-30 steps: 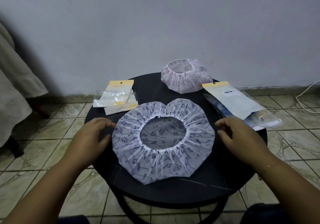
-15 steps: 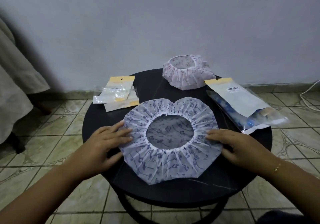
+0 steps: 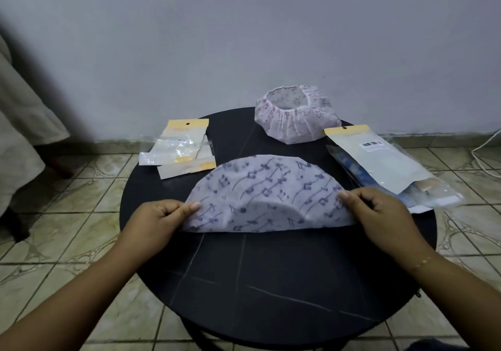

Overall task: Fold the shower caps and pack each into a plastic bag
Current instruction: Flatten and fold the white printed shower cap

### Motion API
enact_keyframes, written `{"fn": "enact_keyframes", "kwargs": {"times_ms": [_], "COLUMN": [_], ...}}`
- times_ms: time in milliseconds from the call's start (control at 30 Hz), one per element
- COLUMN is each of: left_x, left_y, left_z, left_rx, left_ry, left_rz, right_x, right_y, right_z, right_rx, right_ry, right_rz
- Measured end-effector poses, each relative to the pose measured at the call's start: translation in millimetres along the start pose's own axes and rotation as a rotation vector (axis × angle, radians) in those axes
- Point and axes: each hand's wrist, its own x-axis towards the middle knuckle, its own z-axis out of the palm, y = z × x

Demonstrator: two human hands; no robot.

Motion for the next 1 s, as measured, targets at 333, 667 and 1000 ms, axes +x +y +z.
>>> {"fn": "enact_keyframes", "kwargs": {"times_ms": [333,667,1000], "left_x": [20,16,54], "left_y": [10,41,48], "left_z": [12,34,78], "left_rx": [0.209,0.528,0.769], "left_ry": [0.071,0.207,-0.332], "left_rz": [-0.195,0.793,0.556], "right_x": [21,19,19], "right_y": [1,-13,-22], "right_z": [19,24,32], "right_rx": [-0.196,-0.139,-0.473], "right_ry": [0.060,0.098,0.208], "right_rz": [0.116,0.176,-0.021]}}
